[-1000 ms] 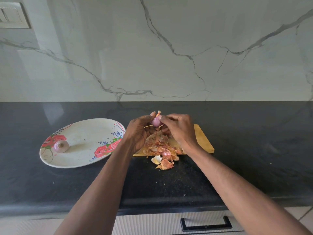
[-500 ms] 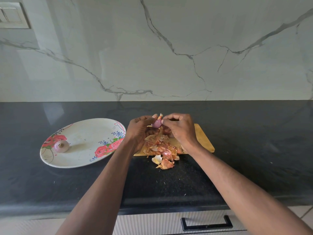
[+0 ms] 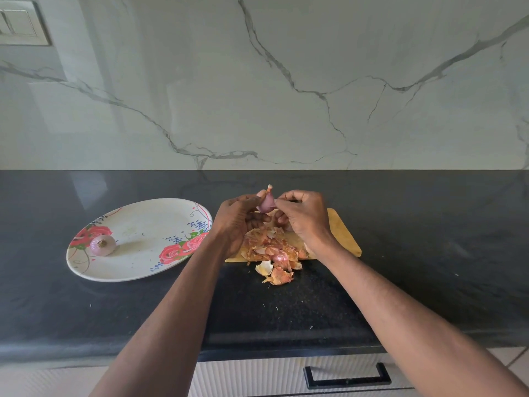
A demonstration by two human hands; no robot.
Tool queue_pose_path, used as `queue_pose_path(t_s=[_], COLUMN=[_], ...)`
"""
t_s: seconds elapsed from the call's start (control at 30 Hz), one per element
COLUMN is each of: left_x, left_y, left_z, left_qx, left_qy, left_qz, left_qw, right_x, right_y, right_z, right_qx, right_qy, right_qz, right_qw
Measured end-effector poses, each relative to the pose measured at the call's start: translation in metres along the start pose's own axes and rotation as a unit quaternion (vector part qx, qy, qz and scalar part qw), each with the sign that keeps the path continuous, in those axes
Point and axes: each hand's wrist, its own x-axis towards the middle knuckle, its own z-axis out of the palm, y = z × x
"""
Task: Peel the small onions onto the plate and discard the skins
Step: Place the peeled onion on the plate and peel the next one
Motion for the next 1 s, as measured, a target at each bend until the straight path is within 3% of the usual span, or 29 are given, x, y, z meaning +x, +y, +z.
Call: queue_pose_path(t_s=[0.9, 1.0], left_x=[0.01, 0.007], left_y=[0.001, 0.004], left_z=[-0.01, -0.011], left_qx=[-0.111, -0.146], left_qy=[0.106, 0.081], left_qz=[-0.022, -0.031], left_qw=[0.988, 0.985], right_x=[0.006, 0.008], right_y=[0.006, 0.006], right_z=[0.001, -0.003], right_qx=[0.055, 0.034], right_qy=[-0.083, -0.083], right_qz=[0.035, 0.029], right_qw=[0.994, 0.996])
